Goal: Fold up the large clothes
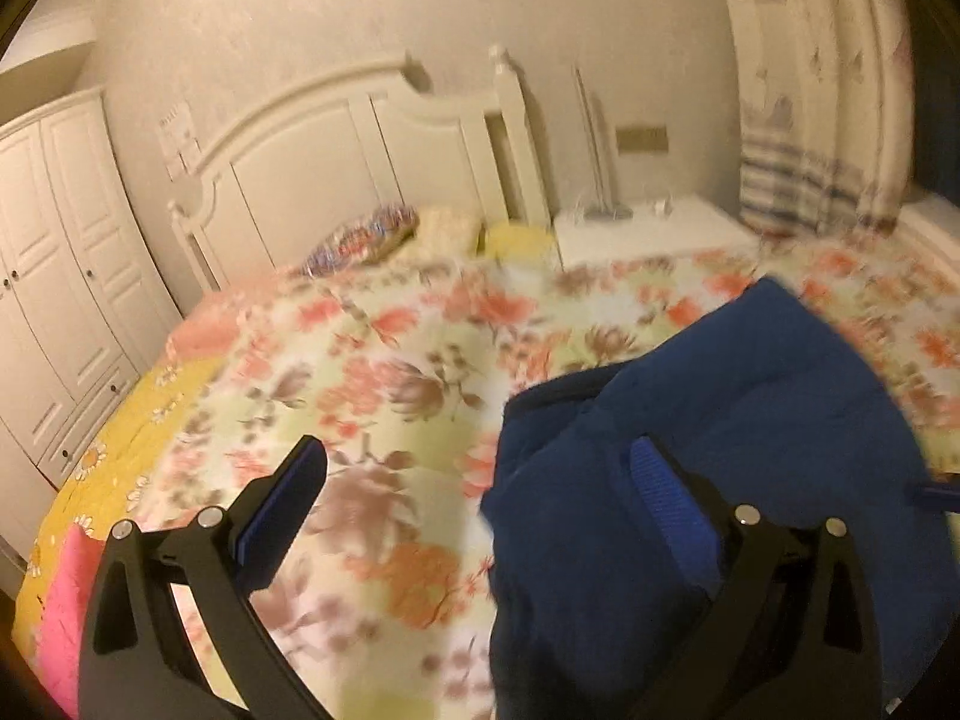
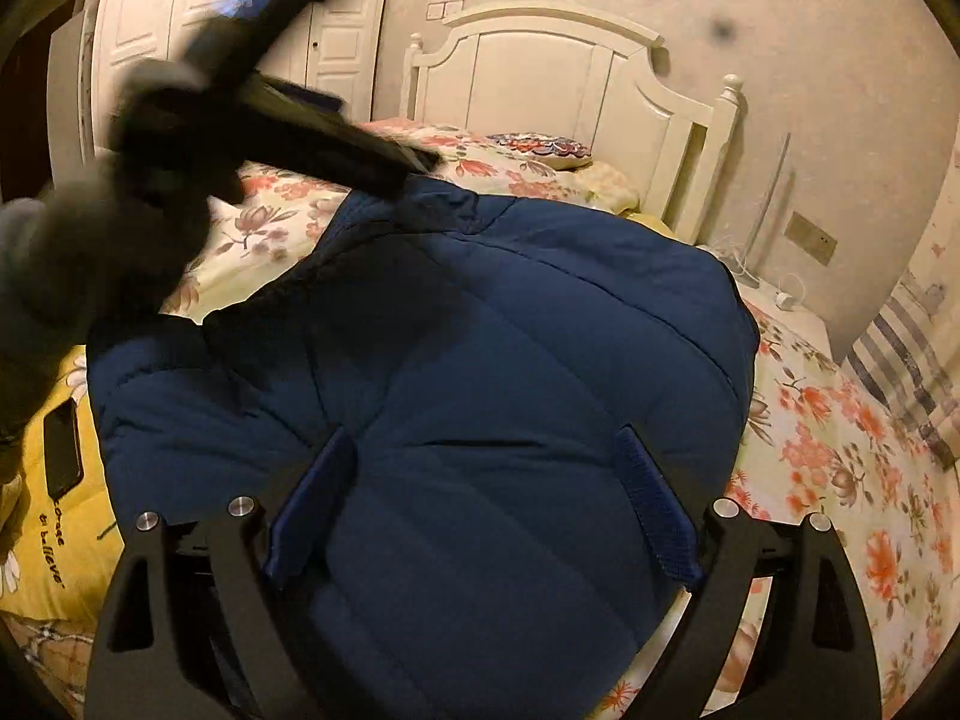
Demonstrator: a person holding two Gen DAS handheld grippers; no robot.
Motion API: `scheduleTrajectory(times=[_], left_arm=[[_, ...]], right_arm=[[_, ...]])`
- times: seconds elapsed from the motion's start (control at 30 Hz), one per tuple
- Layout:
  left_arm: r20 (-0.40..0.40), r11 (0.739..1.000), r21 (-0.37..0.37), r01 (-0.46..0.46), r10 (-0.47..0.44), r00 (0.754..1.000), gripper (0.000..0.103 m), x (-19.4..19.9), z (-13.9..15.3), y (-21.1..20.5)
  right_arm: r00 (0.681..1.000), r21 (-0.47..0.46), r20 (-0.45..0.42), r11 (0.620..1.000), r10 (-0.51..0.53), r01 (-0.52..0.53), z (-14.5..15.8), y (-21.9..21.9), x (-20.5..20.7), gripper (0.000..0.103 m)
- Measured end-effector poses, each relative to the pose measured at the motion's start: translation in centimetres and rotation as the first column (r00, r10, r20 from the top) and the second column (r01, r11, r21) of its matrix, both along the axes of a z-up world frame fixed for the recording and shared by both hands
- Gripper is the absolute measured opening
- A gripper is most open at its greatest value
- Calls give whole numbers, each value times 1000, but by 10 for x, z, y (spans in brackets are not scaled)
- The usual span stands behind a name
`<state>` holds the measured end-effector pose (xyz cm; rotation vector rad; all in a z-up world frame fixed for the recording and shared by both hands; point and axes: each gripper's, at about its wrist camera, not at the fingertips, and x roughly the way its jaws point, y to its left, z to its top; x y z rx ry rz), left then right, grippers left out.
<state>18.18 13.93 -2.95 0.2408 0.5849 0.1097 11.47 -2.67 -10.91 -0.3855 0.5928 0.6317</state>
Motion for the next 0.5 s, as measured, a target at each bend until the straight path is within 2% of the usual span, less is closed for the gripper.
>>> scheduleTrajectory(times=[0.07,0.13,0.2,0.23,0.27,0.3,0.33,0.4,0.5], left_arm=[[-18,1000,6,10,-10,1000,101,-25,4,-3],[-61,999,-25,46,-48,997,101,-46,-5,-8],[-126,997,-1,72,-71,989,101,-63,-31,-17],[-155,997,34,67,-61,986,101,-67,-46,-21],[-158,998,35,47,-41,987,101,-71,-62,-19],[-142,999,-19,30,-32,989,101,-75,-68,-12],[-144,994,-110,9,-25,989,101,-77,-72,1],[-151,983,-186,-9,-19,988,101,-79,-76,12],[-136,988,-154,-9,-12,991,101,-80,-77,10]], right_arm=[[1000,12,-2,1000,0,0,0,-1,0,87],[1000,17,-2,1000,0,0,0,0,1,87],[1000,23,-1,1000,-1,1,0,-1,1,87],[1000,26,0,1000,1,-1,0,-2,1,87],[1000,29,-1,1000,4,-4,-1,-2,1,87],[1000,23,-2,1000,13,-13,-1,-1,1,87],[1000,6,8,1000,19,-19,-1,0,-1,87],[1000,-10,4,1000,21,-21,3,1,-3,87],[1000,-11,-5,1000,25,-25,13,-6,-6,87]])
